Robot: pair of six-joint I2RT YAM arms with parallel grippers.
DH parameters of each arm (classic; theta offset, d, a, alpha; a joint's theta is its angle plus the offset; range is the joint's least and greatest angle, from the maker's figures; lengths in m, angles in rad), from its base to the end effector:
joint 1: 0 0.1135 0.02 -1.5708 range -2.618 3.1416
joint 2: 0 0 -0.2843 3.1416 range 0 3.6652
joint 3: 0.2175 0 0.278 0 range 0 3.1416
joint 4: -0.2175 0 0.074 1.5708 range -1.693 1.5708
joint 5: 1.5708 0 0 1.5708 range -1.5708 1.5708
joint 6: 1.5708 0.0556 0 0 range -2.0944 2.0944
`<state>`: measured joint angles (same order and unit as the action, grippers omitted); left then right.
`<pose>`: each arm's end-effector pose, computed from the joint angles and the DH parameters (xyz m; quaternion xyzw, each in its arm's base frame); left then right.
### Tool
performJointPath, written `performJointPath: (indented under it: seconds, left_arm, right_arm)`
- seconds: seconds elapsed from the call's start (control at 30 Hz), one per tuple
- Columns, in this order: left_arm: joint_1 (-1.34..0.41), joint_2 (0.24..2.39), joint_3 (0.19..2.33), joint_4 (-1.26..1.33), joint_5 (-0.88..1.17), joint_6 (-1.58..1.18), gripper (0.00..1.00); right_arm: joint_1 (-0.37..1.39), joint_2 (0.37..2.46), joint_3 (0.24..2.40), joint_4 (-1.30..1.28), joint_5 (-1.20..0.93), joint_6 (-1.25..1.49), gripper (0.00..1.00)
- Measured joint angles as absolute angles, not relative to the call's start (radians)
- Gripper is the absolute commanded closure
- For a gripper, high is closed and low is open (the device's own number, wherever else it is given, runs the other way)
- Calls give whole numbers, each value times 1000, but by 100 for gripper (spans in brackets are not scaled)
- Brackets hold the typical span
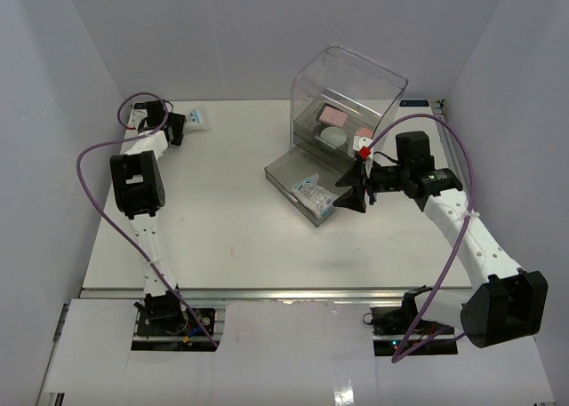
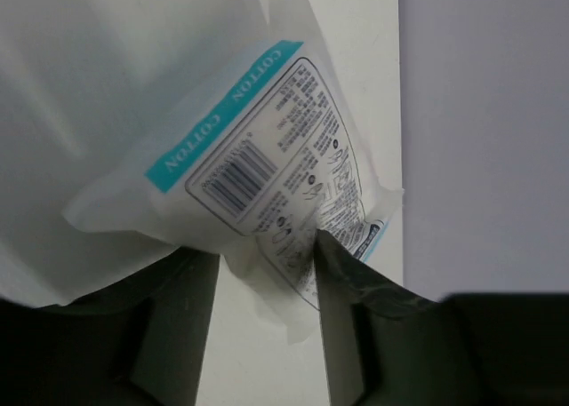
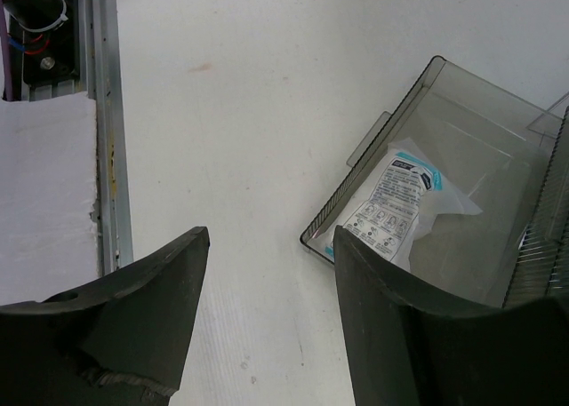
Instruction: Organize the makeup
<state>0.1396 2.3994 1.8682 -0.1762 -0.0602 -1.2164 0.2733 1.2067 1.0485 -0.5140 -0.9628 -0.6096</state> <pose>0.5862 0.0857 0.1357 -0.5792 0.6992 -0.1910 0.3731 0.2564 0.1193 0.3298 -0.5229 0.6359 0.3468 0.4493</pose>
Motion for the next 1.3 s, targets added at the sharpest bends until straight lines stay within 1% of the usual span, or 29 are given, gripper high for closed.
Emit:
performJointPath:
  seconds: [0.07, 0.13, 0.3, 0.37, 0.5, 0.6, 0.67, 0.8, 0.9, 1.03, 1.3]
  left_arm:
    - [142, 2410, 1874, -169, -52, -1225, 67]
    - [142, 2411, 1865, -144, -40, -1229, 72]
    - [146, 2376, 1759, -30, 5, -1213, 76]
    - [148, 2339, 1696, 5, 38, -1172, 78]
    - [149, 2213, 1537, 73, 153, -1033, 85]
    - [148, 2050, 1349, 174, 319, -911, 85]
    - [138, 1952, 1274, 217, 410, -838, 85]
    - [83, 1773, 1194, 266, 555, -711, 85]
    - [1, 1669, 1136, 291, 612, -667, 85]
    - [-125, 1621, 1085, 312, 657, -664, 85]
    - [-320, 1664, 1039, 345, 644, -780, 85]
  right_arm:
    - [272, 1213, 1048, -514, -959, -610, 35]
    - [269, 1220, 1048, -514, -955, -610, 36]
    - [263, 1226, 1048, -514, -949, -610, 36]
    - [259, 1226, 1048, -514, -949, -610, 36]
    - [243, 1225, 1048, -514, -949, -612, 36]
    - [235, 1215, 1036, -508, -952, -614, 36]
    - [230, 1207, 1028, -506, -953, -613, 36]
    - [224, 1190, 1017, -498, -956, -613, 36]
    - [214, 1180, 1011, -495, -957, -613, 36]
    - [198, 1169, 999, -490, -959, -613, 36]
    - [168, 1163, 983, -477, -964, -612, 36]
